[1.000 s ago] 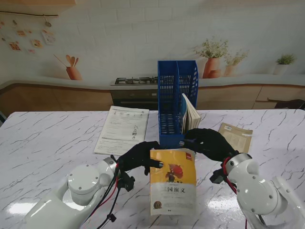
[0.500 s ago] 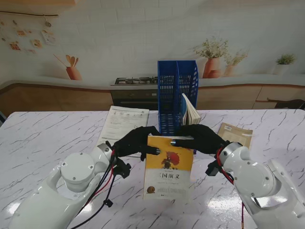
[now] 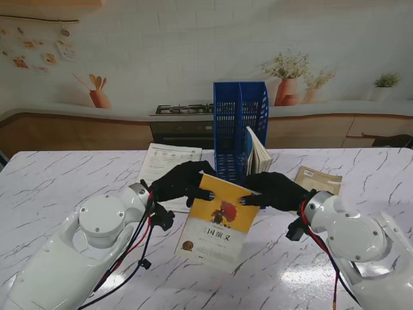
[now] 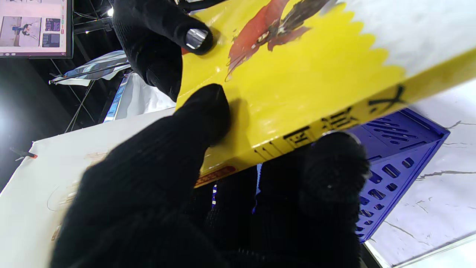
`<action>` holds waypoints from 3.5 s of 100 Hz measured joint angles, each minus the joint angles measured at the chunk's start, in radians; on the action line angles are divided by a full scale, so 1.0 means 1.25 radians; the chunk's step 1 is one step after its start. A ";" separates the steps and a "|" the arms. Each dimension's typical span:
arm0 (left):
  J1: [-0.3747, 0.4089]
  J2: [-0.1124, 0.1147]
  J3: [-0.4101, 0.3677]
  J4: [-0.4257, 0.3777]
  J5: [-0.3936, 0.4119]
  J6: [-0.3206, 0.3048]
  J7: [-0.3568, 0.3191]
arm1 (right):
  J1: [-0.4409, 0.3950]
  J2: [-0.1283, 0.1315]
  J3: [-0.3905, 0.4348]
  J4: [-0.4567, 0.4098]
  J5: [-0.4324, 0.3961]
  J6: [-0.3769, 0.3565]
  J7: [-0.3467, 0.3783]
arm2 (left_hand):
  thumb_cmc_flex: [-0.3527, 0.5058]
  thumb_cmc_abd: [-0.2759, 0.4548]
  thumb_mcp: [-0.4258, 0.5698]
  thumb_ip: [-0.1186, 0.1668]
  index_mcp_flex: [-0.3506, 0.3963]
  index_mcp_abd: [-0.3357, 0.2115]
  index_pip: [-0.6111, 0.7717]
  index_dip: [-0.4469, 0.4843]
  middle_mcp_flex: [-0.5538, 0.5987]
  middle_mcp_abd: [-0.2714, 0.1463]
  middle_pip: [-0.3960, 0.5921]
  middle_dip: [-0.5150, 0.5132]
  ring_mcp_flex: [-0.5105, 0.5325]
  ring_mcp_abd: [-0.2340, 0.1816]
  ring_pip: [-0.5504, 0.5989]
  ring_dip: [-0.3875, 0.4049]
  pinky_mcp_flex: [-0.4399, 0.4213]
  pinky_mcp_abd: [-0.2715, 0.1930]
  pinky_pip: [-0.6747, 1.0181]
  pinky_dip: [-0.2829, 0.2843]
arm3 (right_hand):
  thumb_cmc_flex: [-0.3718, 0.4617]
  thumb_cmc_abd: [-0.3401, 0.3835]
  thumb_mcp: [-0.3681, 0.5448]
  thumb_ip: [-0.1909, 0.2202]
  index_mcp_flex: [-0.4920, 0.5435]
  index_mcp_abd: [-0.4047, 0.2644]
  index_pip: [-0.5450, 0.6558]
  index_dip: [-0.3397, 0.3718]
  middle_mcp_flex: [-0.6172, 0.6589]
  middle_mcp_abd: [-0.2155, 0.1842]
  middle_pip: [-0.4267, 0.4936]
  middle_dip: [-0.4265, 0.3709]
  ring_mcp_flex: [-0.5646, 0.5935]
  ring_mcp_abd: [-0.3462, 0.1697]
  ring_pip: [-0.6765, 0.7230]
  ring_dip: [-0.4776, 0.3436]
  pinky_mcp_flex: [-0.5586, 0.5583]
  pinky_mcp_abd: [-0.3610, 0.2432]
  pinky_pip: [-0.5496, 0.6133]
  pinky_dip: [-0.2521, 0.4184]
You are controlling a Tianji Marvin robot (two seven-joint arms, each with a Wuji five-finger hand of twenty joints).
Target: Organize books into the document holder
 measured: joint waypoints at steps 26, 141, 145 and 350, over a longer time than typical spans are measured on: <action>-0.016 -0.002 0.013 0.018 -0.005 -0.001 0.016 | 0.006 0.008 0.005 0.015 0.061 -0.039 0.050 | 0.000 -0.001 0.000 0.000 0.007 -0.016 0.000 0.007 0.000 0.000 -0.002 0.005 0.008 0.000 0.000 -0.002 0.008 0.000 0.013 0.001 | -0.093 -0.057 0.345 -0.079 0.011 0.052 -0.013 0.187 0.054 -0.007 0.106 0.072 0.082 -0.020 0.190 0.056 0.130 0.000 0.158 0.041; -0.036 -0.028 0.024 0.071 -0.009 -0.039 0.070 | -0.075 -0.037 0.018 -0.011 0.068 -0.044 -0.178 | -0.030 0.157 -0.091 0.005 0.047 -0.028 -0.389 -0.250 -0.294 0.045 0.013 -0.365 -0.349 0.104 -0.242 -0.130 -0.524 0.127 -0.220 0.255 | -0.129 -0.049 0.414 -0.087 0.051 0.152 -0.041 0.577 -0.017 0.045 0.515 0.394 0.252 -0.204 0.856 0.316 0.642 0.000 0.486 0.132; -0.028 -0.028 0.016 0.063 -0.003 -0.037 0.072 | -0.078 -0.040 0.023 -0.020 0.066 -0.033 -0.191 | -0.031 0.164 -0.091 0.005 0.046 -0.028 -0.401 -0.252 -0.305 0.046 0.008 -0.368 -0.356 0.104 -0.250 -0.132 -0.538 0.127 -0.232 0.255 | -0.129 -0.049 0.414 -0.087 0.051 0.152 -0.041 0.577 -0.017 0.045 0.517 0.395 0.253 -0.204 0.857 0.316 0.642 0.000 0.486 0.134; 0.099 0.004 -0.098 0.037 0.116 0.054 0.041 | 0.129 -0.053 0.164 -0.070 -0.204 0.339 -0.266 | -0.039 0.175 -0.122 0.020 0.048 -0.027 -0.429 -0.253 -0.316 0.036 -0.013 -0.385 -0.396 0.104 -0.315 -0.157 -0.603 0.137 -0.296 0.238 | -0.129 -0.041 0.408 -0.087 0.052 0.154 -0.041 0.579 -0.017 0.047 0.525 0.406 0.254 -0.210 0.858 0.335 0.649 0.000 0.488 0.137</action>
